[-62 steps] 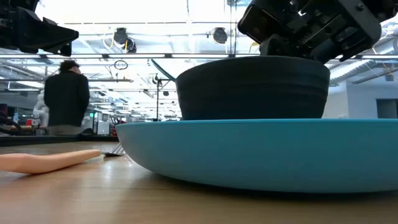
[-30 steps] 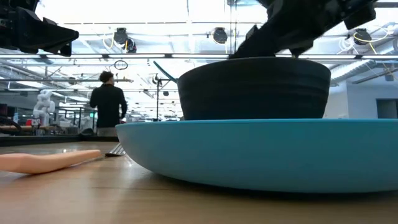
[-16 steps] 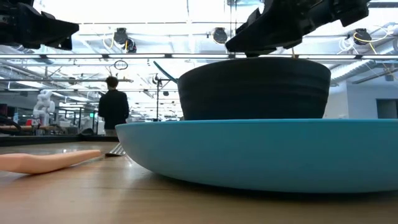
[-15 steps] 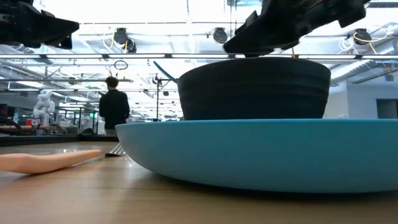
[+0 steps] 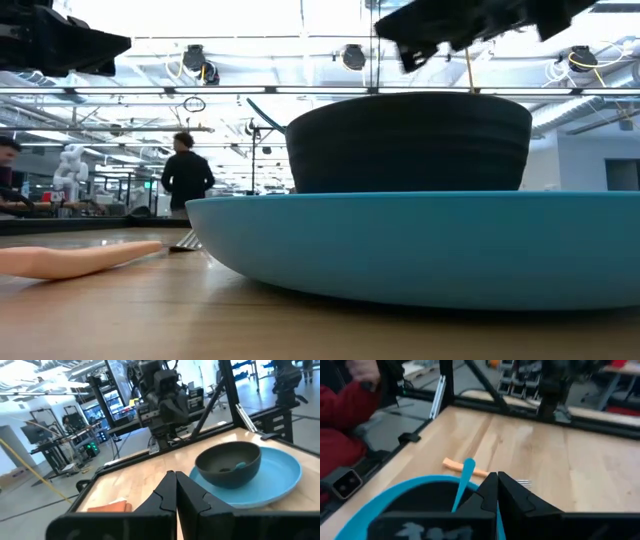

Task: Set table place
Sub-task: Return to Home Position

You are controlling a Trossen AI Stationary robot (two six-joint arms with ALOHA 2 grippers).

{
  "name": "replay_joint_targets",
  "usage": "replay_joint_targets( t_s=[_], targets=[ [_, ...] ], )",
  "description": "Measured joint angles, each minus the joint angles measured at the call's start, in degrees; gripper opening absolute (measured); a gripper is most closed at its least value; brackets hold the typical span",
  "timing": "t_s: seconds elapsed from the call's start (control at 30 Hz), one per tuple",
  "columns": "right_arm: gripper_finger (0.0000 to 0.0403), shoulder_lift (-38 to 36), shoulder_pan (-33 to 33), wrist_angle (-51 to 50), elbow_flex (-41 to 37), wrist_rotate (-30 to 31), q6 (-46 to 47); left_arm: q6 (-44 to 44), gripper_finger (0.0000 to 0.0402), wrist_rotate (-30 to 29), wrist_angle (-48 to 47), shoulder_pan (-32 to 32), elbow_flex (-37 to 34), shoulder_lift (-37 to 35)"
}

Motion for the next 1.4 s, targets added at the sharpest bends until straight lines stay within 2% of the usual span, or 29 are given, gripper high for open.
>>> replay_joint_targets(
  t_s=[0.4,0.57,0.73,0.9,1.07,1.23,1.3,1.4],
  targets=[
    [0.0000,-25.61,-0.36,0.81,-16.08,11.32,0.41,1.56,0.0001,-5.94,3.02,-3.66,0.00,-0.07],
    [0.0000,-35.10,-0.71,-0.36,-20.99,11.76,1.51,2.00,0.0000,-8.70,3.64,-5.07,0.00,-0.07],
    [0.0000,-43.16,-1.39,-0.26,-26.11,12.59,3.04,2.98,0.0000,-9.01,3.55,-6.30,0.00,-0.07],
    [0.0000,-48.98,-1.55,-2.29,-29.54,13.61,3.03,2.90,0.0000,-10.43,3.57,-7.28,0.00,-0.07],
    [0.0000,-53.81,-2.08,-2.51,-31.82,19.10,1.46,2.39,0.0000,-13.42,3.55,-8.26,0.00,-0.07],
    [0.0000,-55.42,-4.65,-4.74,-32.38,18.92,1.40,2.41,0.0000,-13.43,3.55,-8.66,0.00,-0.07],
    [0.0000,-55.36,-5.77,-6.21,-32.44,17.12,1.45,2.37,0.0000,-13.45,3.53,-8.65,0.00,-0.07],
    [0.0000,-55.36,-7.41,-6.50,-32.44,9.98,1.91,2.11,0.0000,-13.43,3.46,-8.64,0.00,-0.07]
  ],
)
